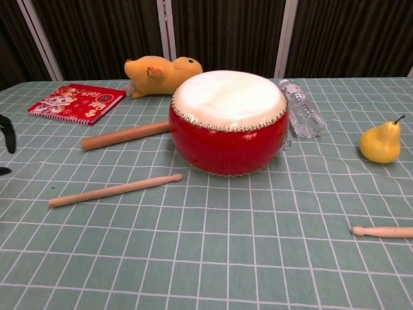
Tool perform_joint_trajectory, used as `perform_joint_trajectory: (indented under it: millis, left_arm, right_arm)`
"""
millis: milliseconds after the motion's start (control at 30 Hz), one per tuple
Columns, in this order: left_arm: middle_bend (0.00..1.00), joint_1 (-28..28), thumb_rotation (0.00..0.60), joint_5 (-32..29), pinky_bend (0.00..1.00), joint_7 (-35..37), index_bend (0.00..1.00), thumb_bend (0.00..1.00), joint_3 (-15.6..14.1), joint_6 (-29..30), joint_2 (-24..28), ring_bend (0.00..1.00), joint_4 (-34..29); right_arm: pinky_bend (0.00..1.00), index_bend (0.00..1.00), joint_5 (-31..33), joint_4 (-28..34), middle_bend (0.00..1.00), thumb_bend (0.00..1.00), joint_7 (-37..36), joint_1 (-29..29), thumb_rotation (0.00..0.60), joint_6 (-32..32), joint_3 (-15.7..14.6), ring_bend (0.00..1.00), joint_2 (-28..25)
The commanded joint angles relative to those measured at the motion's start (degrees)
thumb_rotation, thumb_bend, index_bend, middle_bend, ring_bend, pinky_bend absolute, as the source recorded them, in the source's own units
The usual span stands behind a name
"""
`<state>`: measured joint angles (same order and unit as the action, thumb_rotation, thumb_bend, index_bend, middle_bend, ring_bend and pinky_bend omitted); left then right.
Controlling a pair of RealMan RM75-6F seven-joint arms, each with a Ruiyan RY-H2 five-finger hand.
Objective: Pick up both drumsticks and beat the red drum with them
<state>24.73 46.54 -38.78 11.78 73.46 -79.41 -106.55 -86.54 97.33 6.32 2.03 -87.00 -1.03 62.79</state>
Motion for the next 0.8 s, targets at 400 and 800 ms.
perform_joint_trajectory:
  millis: [400,800]
  left_arm:
    - [1.00,9.3,0.600,-13.3,1.00,-9.3,0.48,0.23,2.8,2.6,-16.1,1.00,7.4]
    - [1.00,11.6,0.600,-16.3,1.00,-10.0,0.49,0.23,3.1,2.7,-21.2,1.00,13.2]
  right_arm:
    - [0.01,0.00,-0.5,0.1,0.00,0.27,-1.2,-0.6,0.600,0.2,0.2,0.00,-0.3]
    - [0.01,0.00,-1.0,0.3,0.00,0.27,-2.3,-0.9,0.600,0.5,0.4,0.00,-0.7]
